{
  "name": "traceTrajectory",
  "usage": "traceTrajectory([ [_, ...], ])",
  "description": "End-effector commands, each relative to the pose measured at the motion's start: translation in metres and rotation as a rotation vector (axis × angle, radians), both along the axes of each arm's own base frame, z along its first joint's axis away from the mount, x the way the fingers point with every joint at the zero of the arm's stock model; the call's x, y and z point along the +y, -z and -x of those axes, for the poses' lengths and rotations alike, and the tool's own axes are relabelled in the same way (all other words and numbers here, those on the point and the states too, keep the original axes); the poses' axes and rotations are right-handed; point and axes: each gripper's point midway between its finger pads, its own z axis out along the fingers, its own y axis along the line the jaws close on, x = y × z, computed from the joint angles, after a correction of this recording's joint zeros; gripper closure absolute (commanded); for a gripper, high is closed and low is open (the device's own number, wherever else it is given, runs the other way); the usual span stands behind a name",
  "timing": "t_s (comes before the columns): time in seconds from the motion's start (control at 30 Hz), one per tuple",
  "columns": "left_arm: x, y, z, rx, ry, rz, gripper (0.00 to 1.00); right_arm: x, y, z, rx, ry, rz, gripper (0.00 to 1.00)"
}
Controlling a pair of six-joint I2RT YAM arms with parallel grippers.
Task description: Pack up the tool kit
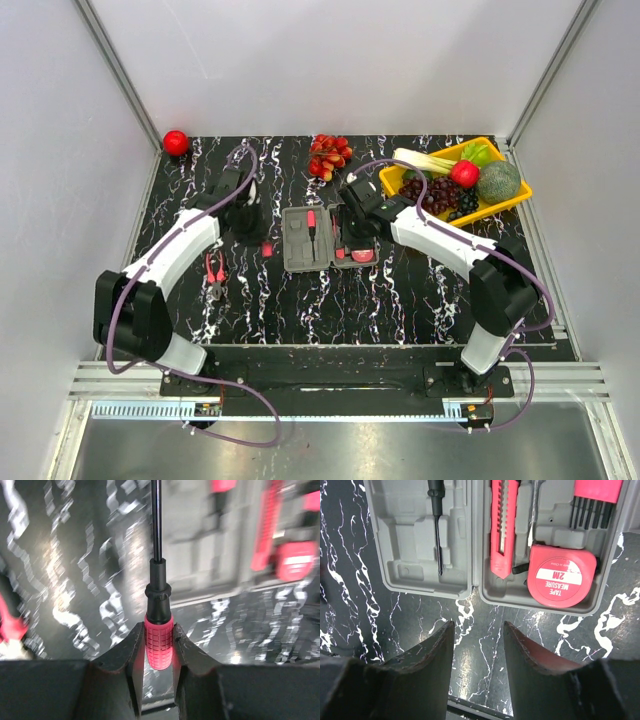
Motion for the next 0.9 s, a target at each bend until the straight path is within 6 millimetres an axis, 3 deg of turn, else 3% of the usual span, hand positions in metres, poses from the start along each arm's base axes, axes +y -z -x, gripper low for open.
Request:
traceTrajectory([
  [0.0,-0.063,-0.056,-0.045,-0.18,0.124,0.194,1.0,0.003,-0.029,-0.018,-0.096,0.049,-0.022,0.51],
  [0.17,-0.12,-0.061,-0.072,-0.206,0.202,0.3,1.0,-0.008,-0.029,-0.021,-0.116,0.087,0.014,0.51],
  [0.3,-0.154,-0.044,-0.08,-0.183,0.233,0.295,1.0,-0.018,-0.027,-0.018,-0.112,0.117,0.027,0.51],
  [0.57,-0.157,0.022,-0.09,-0.111,0.132,0.106,1.0,-0.029,-0.021,-0.016,-0.086,0.138,0.037,0.51],
  [0.87,-0.149,0.039,-0.086,-0.071,0.071,0.033,1.0,-0.036,-0.014,-0.016,-0.063,0.144,0.038,0.51],
])
